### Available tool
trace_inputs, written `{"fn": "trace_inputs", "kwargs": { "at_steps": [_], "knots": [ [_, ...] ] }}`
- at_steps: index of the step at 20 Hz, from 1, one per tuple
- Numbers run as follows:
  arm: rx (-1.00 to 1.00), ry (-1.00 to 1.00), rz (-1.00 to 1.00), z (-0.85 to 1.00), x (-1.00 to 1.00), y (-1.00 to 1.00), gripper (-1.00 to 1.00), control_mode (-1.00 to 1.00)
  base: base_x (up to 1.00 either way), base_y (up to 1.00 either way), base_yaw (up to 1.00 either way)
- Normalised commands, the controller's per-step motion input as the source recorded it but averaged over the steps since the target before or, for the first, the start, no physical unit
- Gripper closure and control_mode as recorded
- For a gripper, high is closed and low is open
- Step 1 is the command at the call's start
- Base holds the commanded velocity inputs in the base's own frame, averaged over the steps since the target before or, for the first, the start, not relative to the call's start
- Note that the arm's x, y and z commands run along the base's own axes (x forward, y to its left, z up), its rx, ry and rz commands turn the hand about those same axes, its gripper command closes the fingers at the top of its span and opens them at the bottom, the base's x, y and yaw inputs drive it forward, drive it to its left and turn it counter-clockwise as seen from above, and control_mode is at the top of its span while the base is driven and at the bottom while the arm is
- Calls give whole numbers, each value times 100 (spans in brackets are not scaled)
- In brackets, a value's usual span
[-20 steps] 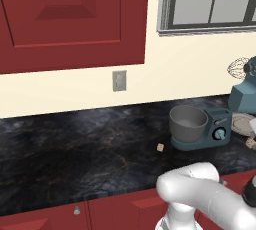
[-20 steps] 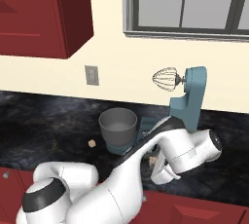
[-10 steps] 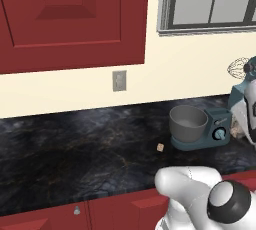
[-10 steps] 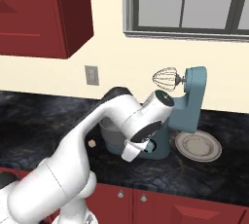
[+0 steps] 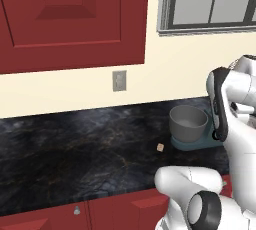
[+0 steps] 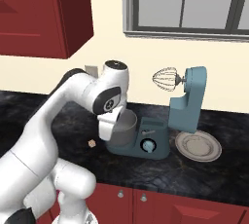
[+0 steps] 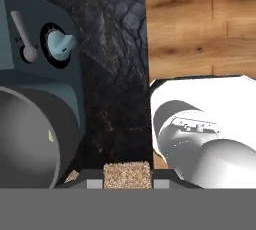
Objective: Add butter and sugar cubes to the stand mixer bowl and then turn on the stand mixer to begin making frosting.
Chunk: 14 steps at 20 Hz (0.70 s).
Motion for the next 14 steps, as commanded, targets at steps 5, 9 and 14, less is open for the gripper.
{"fn": "trace_inputs", "kwargs": {
  "at_steps": [5, 9, 14],
  "knots": [
    [-14, 17, 10, 8, 53, 23, 100, -100, 0, 0, 0],
    [-2, 17, 10, -25, 58, 0, 100, -100, 0, 0, 0],
    [0, 1, 0, -31, 38, 0, 100, -100, 0, 0, 0]
  ]
}}
